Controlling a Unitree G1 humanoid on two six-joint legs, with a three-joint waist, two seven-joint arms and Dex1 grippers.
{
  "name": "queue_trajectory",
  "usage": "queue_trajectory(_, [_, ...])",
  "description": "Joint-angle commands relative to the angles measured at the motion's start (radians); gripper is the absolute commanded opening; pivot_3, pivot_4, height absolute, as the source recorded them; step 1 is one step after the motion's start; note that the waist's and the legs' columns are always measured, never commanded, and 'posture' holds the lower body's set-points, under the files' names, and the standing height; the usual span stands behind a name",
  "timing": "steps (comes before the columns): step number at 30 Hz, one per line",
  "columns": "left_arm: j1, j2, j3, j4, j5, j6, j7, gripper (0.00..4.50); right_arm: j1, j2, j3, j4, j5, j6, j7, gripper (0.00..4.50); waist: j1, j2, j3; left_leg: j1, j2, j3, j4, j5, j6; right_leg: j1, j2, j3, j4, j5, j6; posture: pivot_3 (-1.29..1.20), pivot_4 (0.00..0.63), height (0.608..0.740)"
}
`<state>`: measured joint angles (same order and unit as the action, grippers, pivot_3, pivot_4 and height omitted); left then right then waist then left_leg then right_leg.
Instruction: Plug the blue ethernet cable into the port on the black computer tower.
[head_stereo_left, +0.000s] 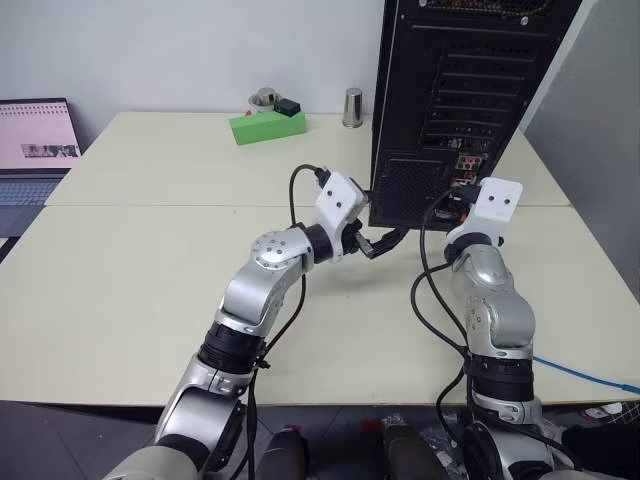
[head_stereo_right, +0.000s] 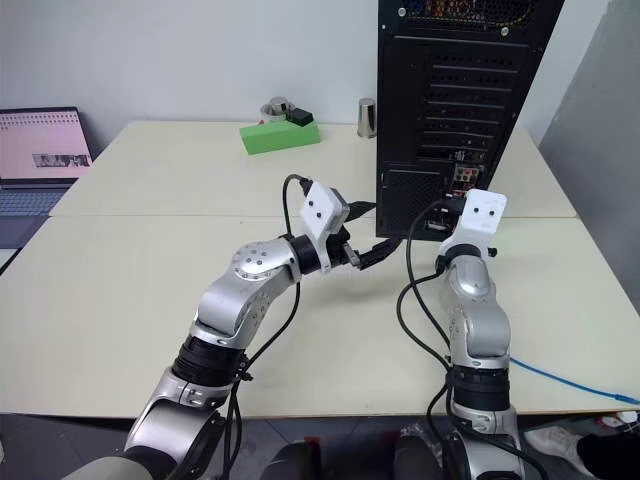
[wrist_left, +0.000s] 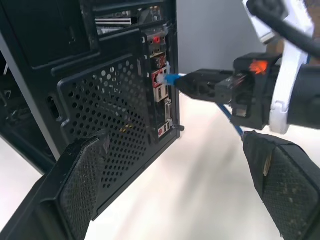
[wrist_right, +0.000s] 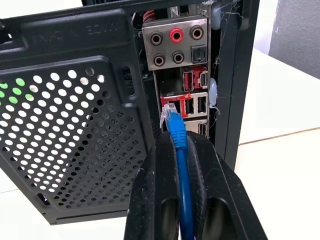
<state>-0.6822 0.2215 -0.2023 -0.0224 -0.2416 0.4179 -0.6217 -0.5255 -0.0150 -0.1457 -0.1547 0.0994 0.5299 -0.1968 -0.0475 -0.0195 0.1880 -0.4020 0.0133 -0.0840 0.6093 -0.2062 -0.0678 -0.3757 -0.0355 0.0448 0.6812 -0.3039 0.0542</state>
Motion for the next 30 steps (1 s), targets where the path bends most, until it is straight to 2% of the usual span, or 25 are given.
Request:
queue_trajectory(1, [-0.025,-0.01,0.017,-0.012,-0.007,-0.021,-0.008,4.47,-0.03,-0.007,-0.003,-0.013,-0.008,-0.035,0.001,0.0,0.0,0.0,0.0,0.0,0.0,0.0,0.0,0.0,0.0,0.0,0.0,0.0,0.0,0.0,0.0,0.0,0.15,0.74])
queue_trajectory(30, [-0.033,-0.007,0.03,0.003,0.001,-0.039,-0.013,4.47,-0.052,-0.029,-0.01,0.04,-0.021,-0.084,-0.007,0.0,-0.001,0.0,0.0,0.0,0.0,0.0,0.0,0.0,0.0,0.0,0.0,0.0,0.0,0.0,0.0,0.0,0.15,0.74])
